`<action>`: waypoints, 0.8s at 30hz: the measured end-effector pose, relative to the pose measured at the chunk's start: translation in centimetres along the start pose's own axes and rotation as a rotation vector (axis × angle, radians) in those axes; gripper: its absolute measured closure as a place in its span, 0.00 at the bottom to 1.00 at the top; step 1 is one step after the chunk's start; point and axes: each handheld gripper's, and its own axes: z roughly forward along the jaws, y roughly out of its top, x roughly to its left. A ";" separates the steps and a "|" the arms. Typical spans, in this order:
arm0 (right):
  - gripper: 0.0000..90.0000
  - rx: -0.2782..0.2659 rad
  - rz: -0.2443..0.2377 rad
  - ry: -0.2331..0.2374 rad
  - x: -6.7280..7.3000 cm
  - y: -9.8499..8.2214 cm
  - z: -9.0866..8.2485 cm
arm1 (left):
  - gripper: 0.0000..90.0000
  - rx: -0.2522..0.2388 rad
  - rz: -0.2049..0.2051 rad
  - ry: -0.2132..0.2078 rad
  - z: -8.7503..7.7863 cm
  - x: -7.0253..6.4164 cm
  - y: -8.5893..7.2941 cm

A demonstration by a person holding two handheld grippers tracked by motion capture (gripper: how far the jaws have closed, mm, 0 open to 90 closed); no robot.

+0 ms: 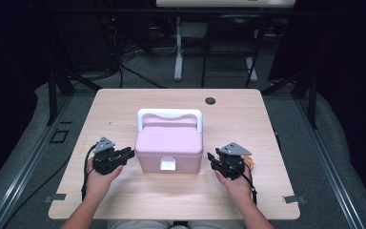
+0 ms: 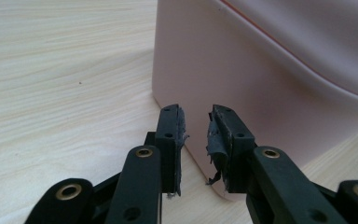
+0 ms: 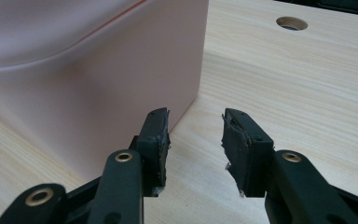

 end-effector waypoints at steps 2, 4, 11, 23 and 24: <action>0.67 -0.002 -0.002 -0.001 0.0 0.1 0.1 | 0.82 -0.002 -0.002 -0.001 0.4 -0.2 0.1; 0.68 -0.002 -0.001 -0.002 0.0 0.0 0.2 | 0.82 -0.003 0.003 0.002 0.6 -0.2 0.2; 0.68 -0.009 0.007 0.000 -0.1 0.0 0.8 | 0.83 -0.003 0.004 -0.004 0.9 -0.3 0.2; 0.70 -0.019 0.003 0.013 0.7 0.0 1.2 | 0.88 -0.017 0.014 -0.003 0.8 -0.8 0.3; 0.70 -0.021 0.002 0.015 0.8 -0.1 1.2 | 0.89 -0.020 0.012 -0.010 0.8 -0.8 0.3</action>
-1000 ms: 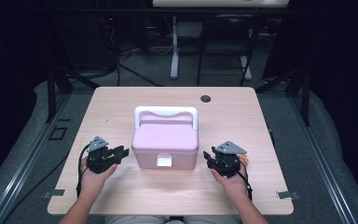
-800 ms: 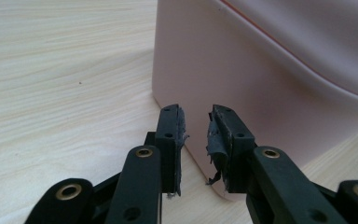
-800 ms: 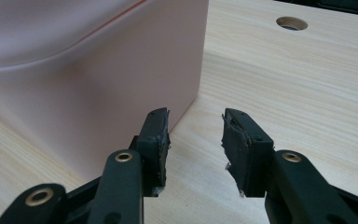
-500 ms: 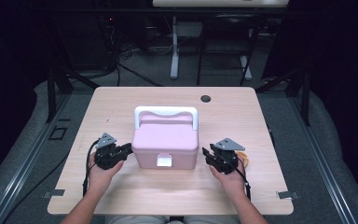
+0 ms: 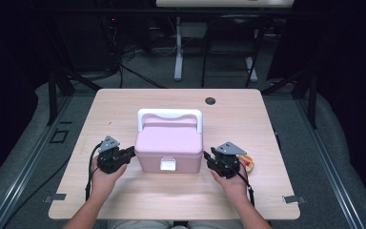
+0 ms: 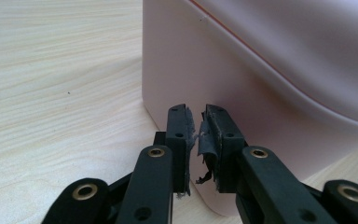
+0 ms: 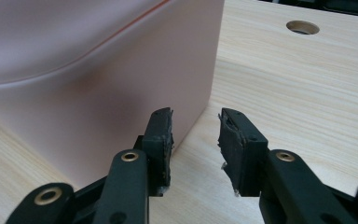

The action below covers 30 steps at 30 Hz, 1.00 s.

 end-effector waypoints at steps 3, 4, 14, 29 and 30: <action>0.72 -0.004 -0.010 -0.004 0.3 0.0 0.0 | 0.89 0.001 0.007 -0.009 0.0 -0.2 0.0; 0.72 -0.003 -0.013 -0.009 0.3 0.0 0.0 | 0.89 -0.001 0.008 -0.007 0.0 -0.3 -0.1; 0.80 0.014 0.014 0.001 0.2 0.1 -0.3 | 0.90 0.006 -0.001 -0.019 -0.2 -0.8 -0.1; 1.00 0.052 -0.012 -0.018 1.4 0.2 -1.0 | 0.99 0.022 -0.015 0.001 -0.3 -2.1 0.1; 1.00 0.052 -0.012 -0.018 1.4 0.2 -1.0 | 1.00 0.022 -0.015 0.001 -0.3 -2.1 0.1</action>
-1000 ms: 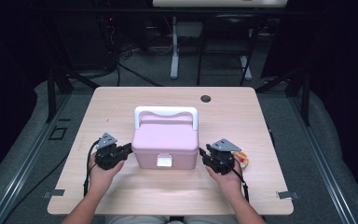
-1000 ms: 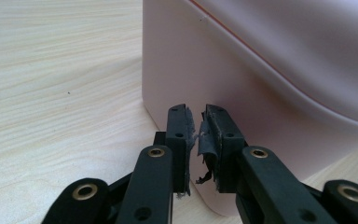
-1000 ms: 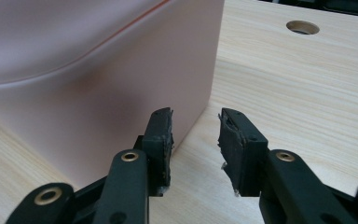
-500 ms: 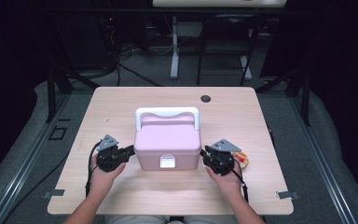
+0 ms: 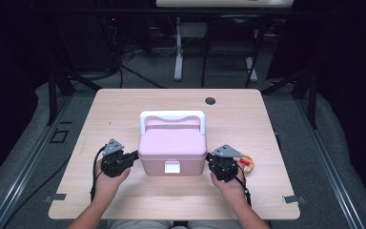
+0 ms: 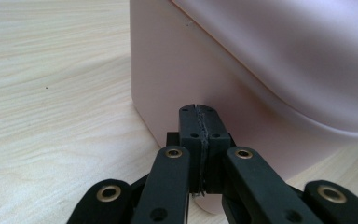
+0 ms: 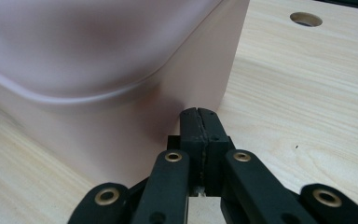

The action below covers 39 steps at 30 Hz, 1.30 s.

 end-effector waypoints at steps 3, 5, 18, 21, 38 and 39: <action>1.00 0.016 0.018 0.026 -0.3 0.1 -0.3 | 1.00 0.006 -0.036 -0.019 0.0 0.0 0.0; 1.00 0.029 0.021 0.033 -0.3 0.1 -0.5 | 1.00 0.007 -0.047 -0.023 0.0 -0.1 0.0; 1.00 0.058 -0.006 0.056 -0.5 -0.5 -2.0 | 1.00 0.039 -0.008 -0.033 -0.6 -1.4 -0.2; 1.00 0.061 -0.001 0.057 -0.5 -0.7 -2.4 | 1.00 0.052 0.002 -0.044 -0.8 -1.7 -0.3; 1.00 0.082 -0.022 0.084 -0.3 -2.0 -4.8 | 1.00 0.091 0.024 -0.081 -2.1 -3.3 -1.0; 1.00 0.083 -0.023 0.086 -0.3 -2.0 -4.8 | 1.00 0.096 0.027 -0.081 -2.2 -3.4 -1.0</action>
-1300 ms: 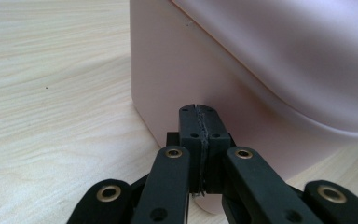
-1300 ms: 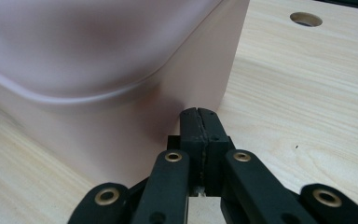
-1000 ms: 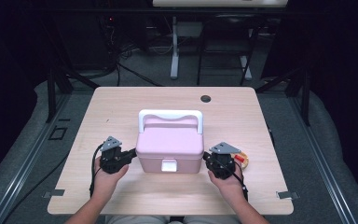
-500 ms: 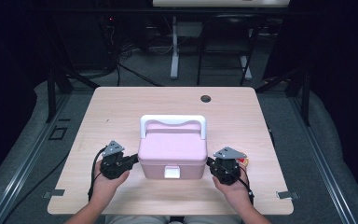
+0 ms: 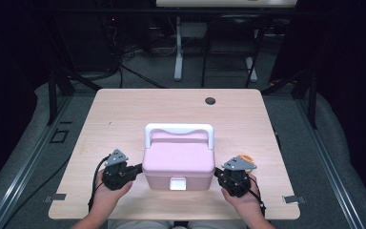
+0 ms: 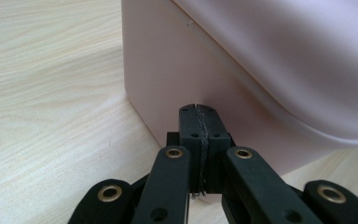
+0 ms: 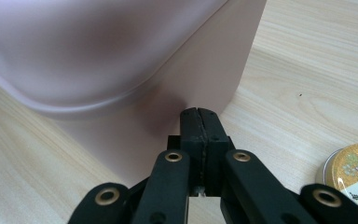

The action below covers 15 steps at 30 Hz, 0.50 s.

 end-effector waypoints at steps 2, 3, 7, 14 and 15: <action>1.00 -0.002 0.003 -0.001 0.0 -0.1 -0.1 | 1.00 -0.003 0.009 -0.003 -0.1 -0.1 -0.1; 1.00 0.001 -0.003 -0.001 0.0 -0.1 -0.2 | 1.00 0.004 0.012 -0.004 -0.2 -0.2 -0.1; 1.00 0.005 -0.012 0.004 0.2 -0.2 -0.4 | 1.00 -0.003 0.012 -0.002 -0.3 -0.3 -0.3; 1.00 0.007 0.014 0.015 0.4 -0.5 -0.7 | 1.00 0.010 -0.007 -0.021 -0.5 -0.3 -0.4; 1.00 0.011 0.013 0.014 0.4 -0.5 -0.8 | 1.00 0.005 -0.009 -0.025 -0.5 -0.3 -0.5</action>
